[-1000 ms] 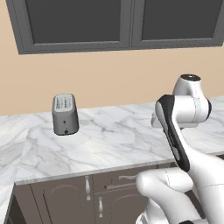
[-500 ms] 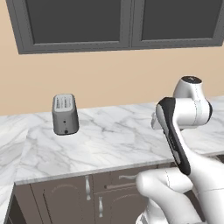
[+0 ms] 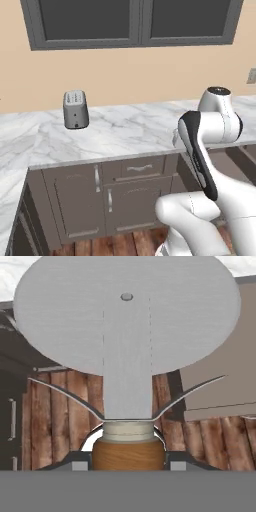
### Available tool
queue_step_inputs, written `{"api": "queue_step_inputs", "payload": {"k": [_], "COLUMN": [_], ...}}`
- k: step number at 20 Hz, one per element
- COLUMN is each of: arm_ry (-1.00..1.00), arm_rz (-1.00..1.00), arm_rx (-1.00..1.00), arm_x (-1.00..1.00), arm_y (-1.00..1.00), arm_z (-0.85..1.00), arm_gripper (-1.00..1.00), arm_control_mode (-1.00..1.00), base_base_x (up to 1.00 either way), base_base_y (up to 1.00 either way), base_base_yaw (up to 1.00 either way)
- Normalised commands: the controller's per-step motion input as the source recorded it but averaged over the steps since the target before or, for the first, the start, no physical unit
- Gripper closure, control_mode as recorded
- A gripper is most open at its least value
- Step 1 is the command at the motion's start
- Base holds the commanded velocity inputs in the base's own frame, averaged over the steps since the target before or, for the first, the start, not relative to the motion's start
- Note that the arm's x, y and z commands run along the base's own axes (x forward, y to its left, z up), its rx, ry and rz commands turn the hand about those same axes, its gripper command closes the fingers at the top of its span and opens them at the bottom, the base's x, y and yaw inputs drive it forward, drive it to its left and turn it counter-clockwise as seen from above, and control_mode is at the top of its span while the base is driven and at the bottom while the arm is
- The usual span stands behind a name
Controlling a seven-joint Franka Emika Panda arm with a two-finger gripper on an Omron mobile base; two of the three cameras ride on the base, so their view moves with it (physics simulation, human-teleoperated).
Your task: Take the pizza cutter from the drawer on the right and place it on the dining counter for cutting.
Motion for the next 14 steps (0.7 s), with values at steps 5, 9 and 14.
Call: {"api": "queue_step_inputs", "payload": {"k": [5, 9, 14], "arm_ry": [0.0, 0.0, 0.0], "arm_rz": [0.0, 0.0, 0.0], "arm_rx": [0.0, 0.0, 0.0], "arm_x": [0.0, 0.0, 0.0], "arm_y": [0.0, 0.0, 0.0], "arm_z": [0.0, 0.0, 0.0], "arm_gripper": [1.0, 1.0, 1.0], "arm_control_mode": [1.0, 1.0, 1.0], "base_base_x": [-0.47, -0.07, -0.12], "base_base_y": [0.2, 0.02, 0.01], "base_base_yaw": [0.38, 0.87, 1.0]}}
